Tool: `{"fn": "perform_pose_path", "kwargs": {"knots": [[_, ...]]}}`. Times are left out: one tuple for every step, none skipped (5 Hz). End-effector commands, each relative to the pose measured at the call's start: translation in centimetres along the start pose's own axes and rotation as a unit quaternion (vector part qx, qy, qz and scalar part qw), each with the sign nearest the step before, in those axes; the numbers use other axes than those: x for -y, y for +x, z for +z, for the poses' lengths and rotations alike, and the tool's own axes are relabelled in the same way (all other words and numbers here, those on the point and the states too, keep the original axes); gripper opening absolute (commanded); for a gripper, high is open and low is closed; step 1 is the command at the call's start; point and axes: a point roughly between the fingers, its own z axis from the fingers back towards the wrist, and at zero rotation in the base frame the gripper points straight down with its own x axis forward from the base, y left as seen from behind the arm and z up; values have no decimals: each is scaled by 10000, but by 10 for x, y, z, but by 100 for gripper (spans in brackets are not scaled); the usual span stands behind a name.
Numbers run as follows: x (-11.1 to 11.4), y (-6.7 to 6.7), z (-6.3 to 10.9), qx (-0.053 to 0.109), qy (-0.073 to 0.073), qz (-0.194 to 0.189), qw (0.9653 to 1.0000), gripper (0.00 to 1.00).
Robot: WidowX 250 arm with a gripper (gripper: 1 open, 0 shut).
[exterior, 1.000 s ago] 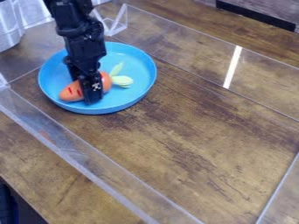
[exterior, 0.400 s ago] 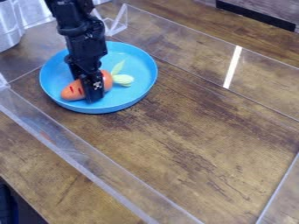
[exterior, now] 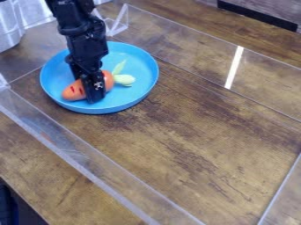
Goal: Remove the carrot from inside the blue tray and put it on the table
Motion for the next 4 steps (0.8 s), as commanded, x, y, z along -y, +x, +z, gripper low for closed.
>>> {"fn": "perform_pose_path", "kwargs": {"knots": [[-15,8,16,238,222,48,9995,0],[-16,8,17,257,233,49,9994,0],[-17,8,17,268,240,55,9993,0],[-18,8,17,279,248,60,9993,0]]}}
